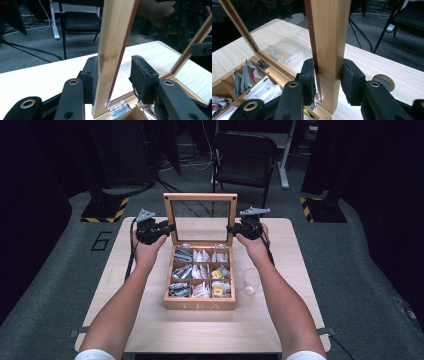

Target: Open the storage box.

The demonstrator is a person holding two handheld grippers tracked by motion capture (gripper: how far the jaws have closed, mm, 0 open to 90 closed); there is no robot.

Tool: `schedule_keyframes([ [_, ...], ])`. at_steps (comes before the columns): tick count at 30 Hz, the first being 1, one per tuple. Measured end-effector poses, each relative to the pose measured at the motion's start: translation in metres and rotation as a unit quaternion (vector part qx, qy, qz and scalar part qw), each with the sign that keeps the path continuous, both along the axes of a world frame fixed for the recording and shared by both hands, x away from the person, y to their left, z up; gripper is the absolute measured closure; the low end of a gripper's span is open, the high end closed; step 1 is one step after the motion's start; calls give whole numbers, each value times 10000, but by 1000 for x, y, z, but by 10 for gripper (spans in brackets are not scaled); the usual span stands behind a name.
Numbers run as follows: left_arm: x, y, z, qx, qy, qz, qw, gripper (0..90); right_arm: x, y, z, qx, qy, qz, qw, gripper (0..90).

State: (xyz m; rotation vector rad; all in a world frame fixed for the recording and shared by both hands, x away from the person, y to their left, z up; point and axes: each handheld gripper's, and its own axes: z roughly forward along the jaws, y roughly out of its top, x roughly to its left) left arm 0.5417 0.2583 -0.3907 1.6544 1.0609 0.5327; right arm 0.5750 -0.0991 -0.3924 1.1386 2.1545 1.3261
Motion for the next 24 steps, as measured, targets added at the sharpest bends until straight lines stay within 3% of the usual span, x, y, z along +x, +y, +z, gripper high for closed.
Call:
schedule_keyframes([
  [15, -8, -2, 4, 10, -126, -96, 9999, 564, 9, 1, -2, 132, 113, -157, 9997, 654],
  [24, -10, -3, 6, 3, -151, -161, 9998, 563, 14, 3, -1, 18, 181, -183, 9997, 654],
])
